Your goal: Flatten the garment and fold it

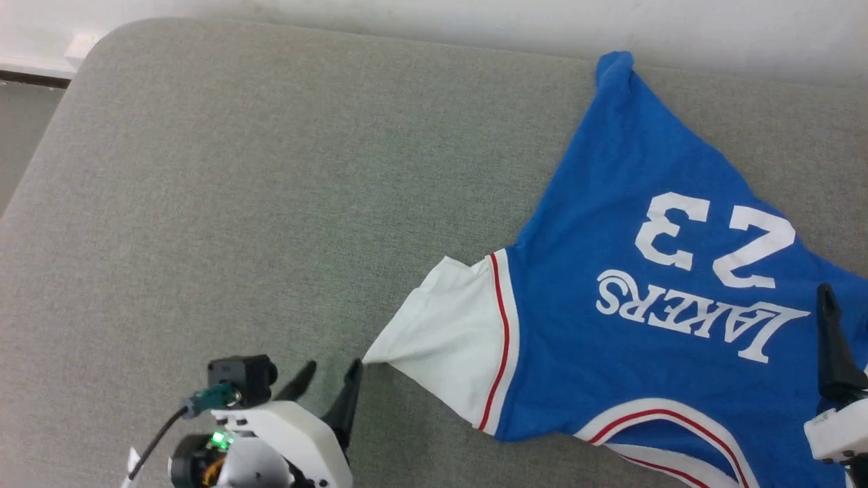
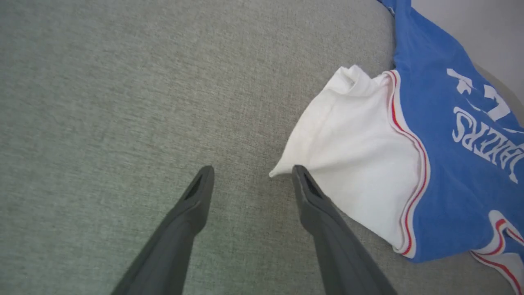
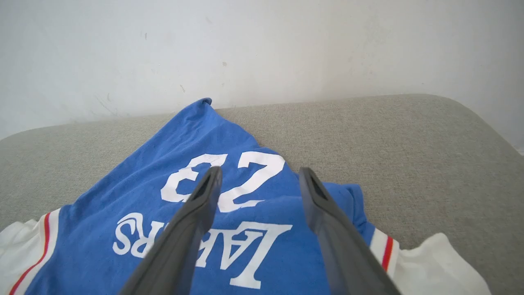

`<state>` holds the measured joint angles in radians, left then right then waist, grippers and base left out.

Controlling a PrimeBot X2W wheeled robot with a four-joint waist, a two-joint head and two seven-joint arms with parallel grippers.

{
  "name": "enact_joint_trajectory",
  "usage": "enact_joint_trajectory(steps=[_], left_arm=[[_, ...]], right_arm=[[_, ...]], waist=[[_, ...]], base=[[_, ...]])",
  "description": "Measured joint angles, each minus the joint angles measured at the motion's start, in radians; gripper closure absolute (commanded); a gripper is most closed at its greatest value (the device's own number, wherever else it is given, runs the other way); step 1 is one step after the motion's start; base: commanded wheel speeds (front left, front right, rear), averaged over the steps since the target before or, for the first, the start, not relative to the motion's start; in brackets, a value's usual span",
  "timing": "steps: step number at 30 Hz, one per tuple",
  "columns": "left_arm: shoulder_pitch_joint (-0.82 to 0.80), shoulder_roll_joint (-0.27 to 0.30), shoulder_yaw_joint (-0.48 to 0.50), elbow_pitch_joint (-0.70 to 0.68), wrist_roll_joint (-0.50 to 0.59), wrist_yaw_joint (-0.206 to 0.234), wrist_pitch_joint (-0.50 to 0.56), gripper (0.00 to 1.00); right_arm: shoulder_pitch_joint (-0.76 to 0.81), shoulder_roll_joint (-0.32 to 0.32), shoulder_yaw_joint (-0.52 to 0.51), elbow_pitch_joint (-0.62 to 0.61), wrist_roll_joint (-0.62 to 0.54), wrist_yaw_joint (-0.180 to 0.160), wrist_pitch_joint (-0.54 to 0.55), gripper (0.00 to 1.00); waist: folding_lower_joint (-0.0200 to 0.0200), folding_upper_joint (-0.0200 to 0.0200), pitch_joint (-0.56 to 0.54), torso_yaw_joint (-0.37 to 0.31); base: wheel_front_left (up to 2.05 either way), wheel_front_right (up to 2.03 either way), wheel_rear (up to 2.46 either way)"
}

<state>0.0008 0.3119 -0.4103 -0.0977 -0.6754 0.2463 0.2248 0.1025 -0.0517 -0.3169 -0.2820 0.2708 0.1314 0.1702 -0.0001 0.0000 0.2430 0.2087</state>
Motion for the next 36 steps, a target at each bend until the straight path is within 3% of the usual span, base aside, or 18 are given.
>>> enact_joint_trajectory(steps=[6,10,18,19,20,26,31,36], left_arm=[[-0.079,0.054,-0.045,-0.012,0.117,-0.01,-0.006,0.0],[-0.15,0.055,-0.104,0.048,0.148,-0.043,0.047,0.0],[-0.21,0.059,-0.148,0.143,0.164,-0.061,0.132,0.0],[-0.214,0.059,-0.15,0.147,0.163,-0.063,0.139,0.7],[-0.216,0.06,-0.151,0.149,0.161,-0.067,0.145,1.0],[-0.217,0.043,-0.148,0.151,0.116,-0.085,0.148,1.0],[-0.18,0.002,-0.087,0.131,0.039,-0.083,0.074,1.0],[-0.123,-0.015,0.032,0.083,-0.019,-0.023,-0.018,1.0]], right_arm=[[0.0,0.0,0.005,0.0,0.0,0.0,0.003,0.0],[-0.004,0.0,0.012,-0.001,0.0,0.0,0.006,0.0],[-0.018,0.0,0.01,0.0,0.0,0.0,0.006,0.0],[-0.018,0.0,0.01,0.0,0.0,0.0,0.006,0.0],[-0.018,0.0,0.01,0.001,0.0,0.0,0.006,0.0],[-0.02,0.0,0.004,0.01,0.002,0.0,0.005,0.0],[-0.019,-0.001,0.001,0.019,0.002,0.0,0.004,0.0],[-0.018,0.0,0.007,0.025,0.003,0.0,0.005,0.0]], waist=[[0.0001,0.0,0.009,-0.003],[0.0002,0.0,0.021,-0.013],[0.0001,0.0,0.044,-0.042],[0.0001,0.0001,0.046,-0.045],[0.0001,0.0001,0.047,-0.047],[0.0001,0.0001,0.042,-0.048],[0.0002,0.0001,0.019,-0.039],[0.0001,0.0001,-0.006,-0.032]], base=[[0.0,0.0,0.0],[0.0,0.0,0.0],[0.0,0.0,0.0],[0.0,0.0,0.0],[0.0,0.0,0.0],[0.0,0.0,0.0],[0.0,0.0,0.0],[0.0,0.0,0.0]])
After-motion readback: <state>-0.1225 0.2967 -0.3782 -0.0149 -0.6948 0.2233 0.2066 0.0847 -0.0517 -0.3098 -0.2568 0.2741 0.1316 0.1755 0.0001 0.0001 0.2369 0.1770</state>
